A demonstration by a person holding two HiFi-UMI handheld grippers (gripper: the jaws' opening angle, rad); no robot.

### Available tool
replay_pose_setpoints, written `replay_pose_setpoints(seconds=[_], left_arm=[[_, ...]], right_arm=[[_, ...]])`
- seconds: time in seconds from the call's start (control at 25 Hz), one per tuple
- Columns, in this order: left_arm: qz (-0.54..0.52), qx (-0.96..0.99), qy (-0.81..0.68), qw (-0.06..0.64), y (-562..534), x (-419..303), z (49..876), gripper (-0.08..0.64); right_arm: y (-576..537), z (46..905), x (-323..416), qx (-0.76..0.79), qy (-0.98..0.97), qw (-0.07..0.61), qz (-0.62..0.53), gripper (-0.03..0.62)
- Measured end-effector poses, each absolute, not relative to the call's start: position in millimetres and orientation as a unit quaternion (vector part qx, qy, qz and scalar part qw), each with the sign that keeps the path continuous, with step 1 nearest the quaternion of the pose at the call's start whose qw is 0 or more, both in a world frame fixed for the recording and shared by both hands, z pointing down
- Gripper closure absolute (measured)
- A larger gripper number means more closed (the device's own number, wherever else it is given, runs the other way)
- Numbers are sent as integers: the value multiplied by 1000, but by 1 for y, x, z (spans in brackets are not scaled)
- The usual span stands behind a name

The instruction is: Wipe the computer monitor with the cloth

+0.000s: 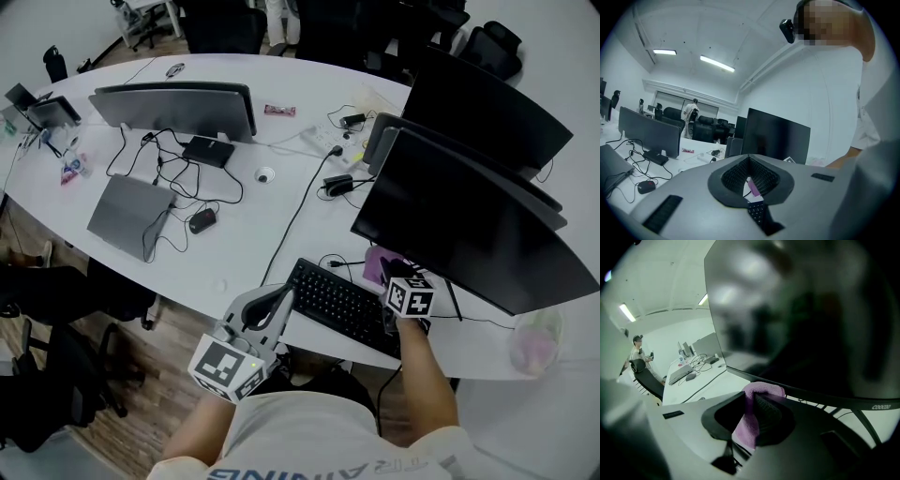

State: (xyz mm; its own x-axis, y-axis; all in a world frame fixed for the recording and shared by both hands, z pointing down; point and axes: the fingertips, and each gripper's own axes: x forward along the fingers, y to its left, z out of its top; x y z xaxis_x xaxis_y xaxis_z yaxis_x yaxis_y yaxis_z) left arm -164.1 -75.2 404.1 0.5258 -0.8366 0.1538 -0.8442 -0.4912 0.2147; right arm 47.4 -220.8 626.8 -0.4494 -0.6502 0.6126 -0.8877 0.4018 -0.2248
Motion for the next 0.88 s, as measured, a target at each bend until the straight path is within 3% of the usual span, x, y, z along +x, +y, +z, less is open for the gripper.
replay_pose_setpoints(seconds=[0.88], left_arm=[[21,850,-510,128,-88,-230,411,552]], right_arm=[[-244,631,-50,438,-832,215,264,525]])
